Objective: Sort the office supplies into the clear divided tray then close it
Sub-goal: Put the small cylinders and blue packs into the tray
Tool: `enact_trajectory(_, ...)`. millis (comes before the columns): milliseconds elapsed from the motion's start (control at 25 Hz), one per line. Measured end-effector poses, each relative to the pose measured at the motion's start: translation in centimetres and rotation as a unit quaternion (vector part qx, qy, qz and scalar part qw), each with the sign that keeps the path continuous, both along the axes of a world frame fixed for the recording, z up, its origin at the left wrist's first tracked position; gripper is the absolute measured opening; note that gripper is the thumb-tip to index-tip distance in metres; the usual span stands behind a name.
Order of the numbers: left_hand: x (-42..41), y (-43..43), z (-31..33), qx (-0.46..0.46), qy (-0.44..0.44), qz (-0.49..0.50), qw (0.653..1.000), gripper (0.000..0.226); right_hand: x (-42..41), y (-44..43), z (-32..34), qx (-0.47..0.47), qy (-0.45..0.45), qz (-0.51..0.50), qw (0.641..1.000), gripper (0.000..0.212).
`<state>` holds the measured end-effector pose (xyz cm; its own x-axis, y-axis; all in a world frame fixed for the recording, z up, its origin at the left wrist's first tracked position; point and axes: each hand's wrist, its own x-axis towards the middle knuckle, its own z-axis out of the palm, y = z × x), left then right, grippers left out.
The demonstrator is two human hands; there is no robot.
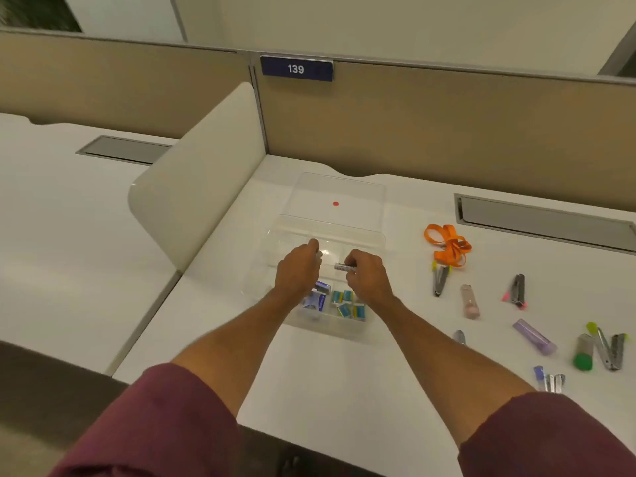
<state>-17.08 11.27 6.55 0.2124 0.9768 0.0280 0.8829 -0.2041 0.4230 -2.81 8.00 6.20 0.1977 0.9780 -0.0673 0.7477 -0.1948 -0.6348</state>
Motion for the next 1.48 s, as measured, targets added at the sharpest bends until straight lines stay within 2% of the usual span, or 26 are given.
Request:
enact_trajectory(200,-7.1,0.6,-1.8,-0.041,0.002,0.061,0.997,0.017,-6.6,2.3,-0.5,-0.019,-0.006,0.027,0.999,0.023)
enact_trajectory(480,-9.9,1.6,-4.2,-0.132,0.007,0.055,0.990,0.017,-12.0,3.7,-2.2,-0.012,-0.026,0.042,0.999,0.016)
enact_trajectory(560,-10.3,1.9,-4.6,-0.133,0.007,0.055,0.990,0.012,-12.8,4.0,-2.6,-0.019,-0.051,0.050,0.997,0.014)
enact_trajectory(760,-11.1,2.6,-5.1,-0.095,-0.012,0.052,0.994,0.016,-13.9,4.4,-3.3,-0.039,-0.170,0.067,0.982,0.015)
enact_trajectory(840,-11.1,2.7,-5.1,-0.089,-0.018,0.046,0.995,0.014,-14.1,4.3,-3.4,-0.049,-0.178,0.067,0.981,0.021)
enact_trajectory(1080,-9.6,2.6,-3.8,-0.069,-0.006,0.010,0.998,0.016,-11.9,2.6,-2.5,-0.014,-0.146,0.030,0.989,0.026)
enact_trajectory(1480,2.2,-0.3,-2.4,-0.045,0.029,-0.180,0.982,0.031,-0.8,-4.3,-2.4,-0.012,-0.121,-0.097,0.988,0.028)
